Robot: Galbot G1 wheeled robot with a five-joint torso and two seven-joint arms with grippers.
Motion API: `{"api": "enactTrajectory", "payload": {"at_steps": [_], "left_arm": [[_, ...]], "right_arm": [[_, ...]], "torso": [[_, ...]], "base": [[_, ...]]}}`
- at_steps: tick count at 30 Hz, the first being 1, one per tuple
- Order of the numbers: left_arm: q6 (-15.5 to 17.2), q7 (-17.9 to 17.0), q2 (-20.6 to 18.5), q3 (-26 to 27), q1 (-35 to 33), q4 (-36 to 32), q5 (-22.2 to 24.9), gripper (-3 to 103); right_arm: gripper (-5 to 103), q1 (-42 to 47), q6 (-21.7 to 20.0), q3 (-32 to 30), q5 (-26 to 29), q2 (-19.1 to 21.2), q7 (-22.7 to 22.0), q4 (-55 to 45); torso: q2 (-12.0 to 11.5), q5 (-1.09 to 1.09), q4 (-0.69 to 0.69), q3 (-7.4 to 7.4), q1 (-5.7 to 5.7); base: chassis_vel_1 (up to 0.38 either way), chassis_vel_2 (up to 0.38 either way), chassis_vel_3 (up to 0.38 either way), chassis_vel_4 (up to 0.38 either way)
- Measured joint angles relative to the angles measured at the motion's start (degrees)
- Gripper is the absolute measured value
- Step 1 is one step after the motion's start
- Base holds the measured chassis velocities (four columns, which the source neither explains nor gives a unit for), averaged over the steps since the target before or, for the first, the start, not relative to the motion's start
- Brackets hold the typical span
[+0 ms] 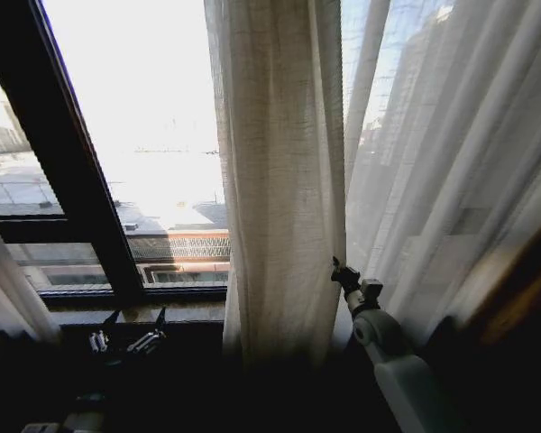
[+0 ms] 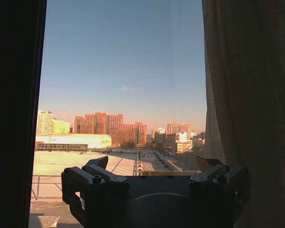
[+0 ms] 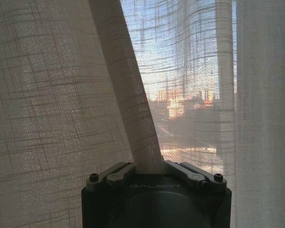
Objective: Open the curtains by pulling them apart, changing their state from closed to fully open.
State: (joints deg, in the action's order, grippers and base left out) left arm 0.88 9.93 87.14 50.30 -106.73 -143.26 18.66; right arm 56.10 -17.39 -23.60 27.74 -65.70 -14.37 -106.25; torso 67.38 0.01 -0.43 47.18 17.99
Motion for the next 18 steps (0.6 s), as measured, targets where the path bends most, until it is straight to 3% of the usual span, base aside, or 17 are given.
{"api": "enactTrajectory", "payload": {"at_steps": [18], "left_arm": [[0.0,0.0,0.0,-0.1,0.0,0.0,0.1,100]], "right_arm": [[0,0.6,0.0,-0.8,0.0,0.5,0.0,-0.6]], "torso": [[0.0,0.01,0.01,0.0,0.0]], "base": [[-0.353,-0.351,0.36,0.35]]}}
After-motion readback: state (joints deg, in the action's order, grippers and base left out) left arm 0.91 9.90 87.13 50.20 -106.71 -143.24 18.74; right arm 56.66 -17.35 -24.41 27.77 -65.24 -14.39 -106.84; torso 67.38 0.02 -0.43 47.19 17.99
